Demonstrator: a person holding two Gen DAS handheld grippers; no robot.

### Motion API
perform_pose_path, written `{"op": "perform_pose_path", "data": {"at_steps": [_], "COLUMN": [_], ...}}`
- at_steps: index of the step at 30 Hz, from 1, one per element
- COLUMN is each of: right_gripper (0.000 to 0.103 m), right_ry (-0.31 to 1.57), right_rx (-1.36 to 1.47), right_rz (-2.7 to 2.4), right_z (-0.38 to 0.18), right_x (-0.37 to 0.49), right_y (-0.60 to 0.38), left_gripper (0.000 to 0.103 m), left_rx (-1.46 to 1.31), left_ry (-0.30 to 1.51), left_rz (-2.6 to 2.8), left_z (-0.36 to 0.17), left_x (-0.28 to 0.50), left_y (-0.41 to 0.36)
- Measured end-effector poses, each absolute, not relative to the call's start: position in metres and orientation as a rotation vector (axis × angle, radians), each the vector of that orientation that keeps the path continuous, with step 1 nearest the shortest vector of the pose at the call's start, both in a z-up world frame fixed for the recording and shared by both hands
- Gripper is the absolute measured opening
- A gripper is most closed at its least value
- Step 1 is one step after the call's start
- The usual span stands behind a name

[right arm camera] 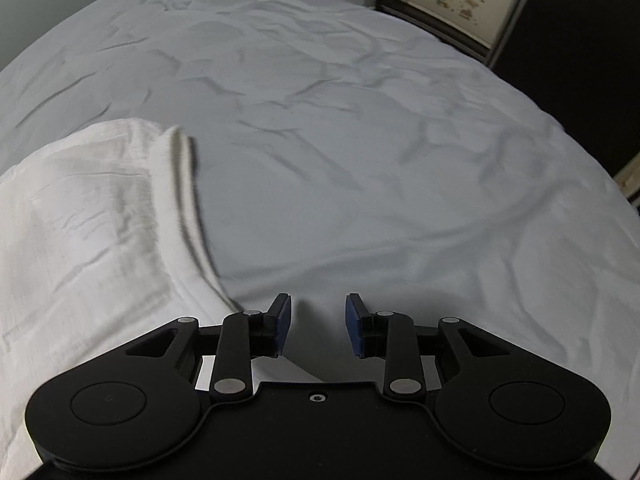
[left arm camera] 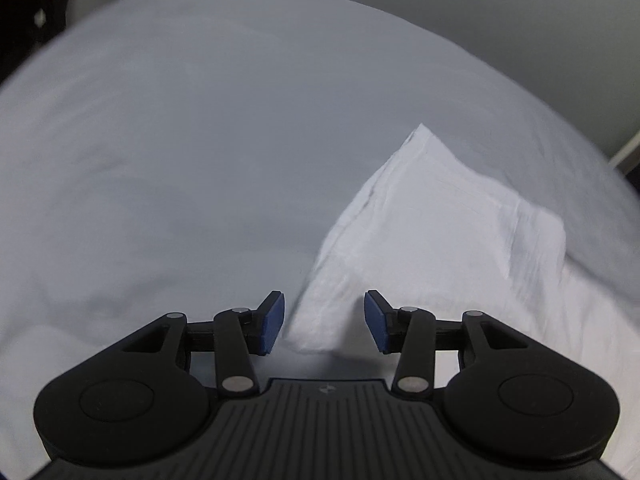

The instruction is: Fold clothes

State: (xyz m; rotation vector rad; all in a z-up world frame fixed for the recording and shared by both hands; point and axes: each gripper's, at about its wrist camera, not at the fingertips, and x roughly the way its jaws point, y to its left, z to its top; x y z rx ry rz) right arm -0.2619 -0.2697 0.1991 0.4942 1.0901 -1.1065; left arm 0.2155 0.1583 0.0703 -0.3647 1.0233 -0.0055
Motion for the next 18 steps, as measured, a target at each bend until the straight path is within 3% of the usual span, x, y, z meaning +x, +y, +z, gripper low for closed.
{"op": "perform_pose_path", "data": {"at_steps": [1, 2, 3, 14, 16, 18], "right_gripper": [0.029, 0.029, 0.029, 0.029, 0.029, 0.029], "right_ry": [1.097, 1.101, 1.104, 1.111, 1.107, 1.105], "right_rx": [0.484, 0.471, 0.457, 0.379, 0.389, 0.401], "right_rz": [-1.102, -1.098, -1.096, -1.085, -1.089, -1.089], "right_z": [0.195, 0.192, 0.19, 0.186, 0.188, 0.191], "right_x": [-0.253, -0.246, -0.239, -0.211, -0.214, -0.218], "right_y": [-0.27, -0.271, -0.27, -0.264, -0.265, -0.263], "left_gripper": [0.039, 0.02, 0.008, 0.006, 0.01, 0.02], "left_rx": [-0.354, -0.345, -0.336, -0.277, -0.286, -0.275], "left_ry": [1.008, 0.994, 0.982, 0.968, 0.965, 0.941], "left_rz": [-0.004, -0.003, -0.001, 0.091, 0.066, 0.065], "left_z": [0.069, 0.07, 0.071, 0.101, 0.102, 0.104], "left_x": [0.215, 0.215, 0.214, 0.177, 0.169, 0.165], "left_y": [0.156, 0.154, 0.154, 0.209, 0.215, 0.214]}}
